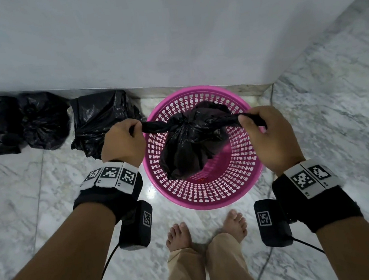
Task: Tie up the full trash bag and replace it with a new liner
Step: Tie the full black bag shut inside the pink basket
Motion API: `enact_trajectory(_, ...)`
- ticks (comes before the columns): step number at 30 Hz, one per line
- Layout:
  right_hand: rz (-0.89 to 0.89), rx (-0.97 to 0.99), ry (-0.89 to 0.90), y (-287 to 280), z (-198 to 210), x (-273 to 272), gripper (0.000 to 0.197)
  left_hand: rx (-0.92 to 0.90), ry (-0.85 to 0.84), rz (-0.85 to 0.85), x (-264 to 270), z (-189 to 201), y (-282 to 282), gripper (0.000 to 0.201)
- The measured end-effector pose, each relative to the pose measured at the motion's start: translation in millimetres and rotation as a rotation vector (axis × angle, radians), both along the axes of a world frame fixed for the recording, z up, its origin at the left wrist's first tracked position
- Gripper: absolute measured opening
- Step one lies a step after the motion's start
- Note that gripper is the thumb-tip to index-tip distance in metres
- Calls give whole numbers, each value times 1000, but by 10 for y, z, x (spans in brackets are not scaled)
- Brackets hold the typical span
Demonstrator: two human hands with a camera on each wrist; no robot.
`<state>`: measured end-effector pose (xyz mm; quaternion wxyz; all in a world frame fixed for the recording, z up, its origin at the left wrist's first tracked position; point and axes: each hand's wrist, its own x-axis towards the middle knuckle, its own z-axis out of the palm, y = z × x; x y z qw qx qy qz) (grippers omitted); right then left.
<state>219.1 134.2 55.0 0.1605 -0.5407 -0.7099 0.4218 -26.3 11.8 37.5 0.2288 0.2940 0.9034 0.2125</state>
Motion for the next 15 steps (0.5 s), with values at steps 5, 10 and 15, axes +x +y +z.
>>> enact_trajectory(5, 91, -132, 177, -78, 190, -214, 8, -85, -150, -124, 134, -36, 44, 25)
enact_trajectory(10, 146, -95, 166, -127, 205, -329, 16, 130, -365, -194, 334, 107, 105, 24)
enact_trajectory(15, 142, -56, 114, -115, 190, -422, 24, 276, -512, -250, 539, 319, 202, 10)
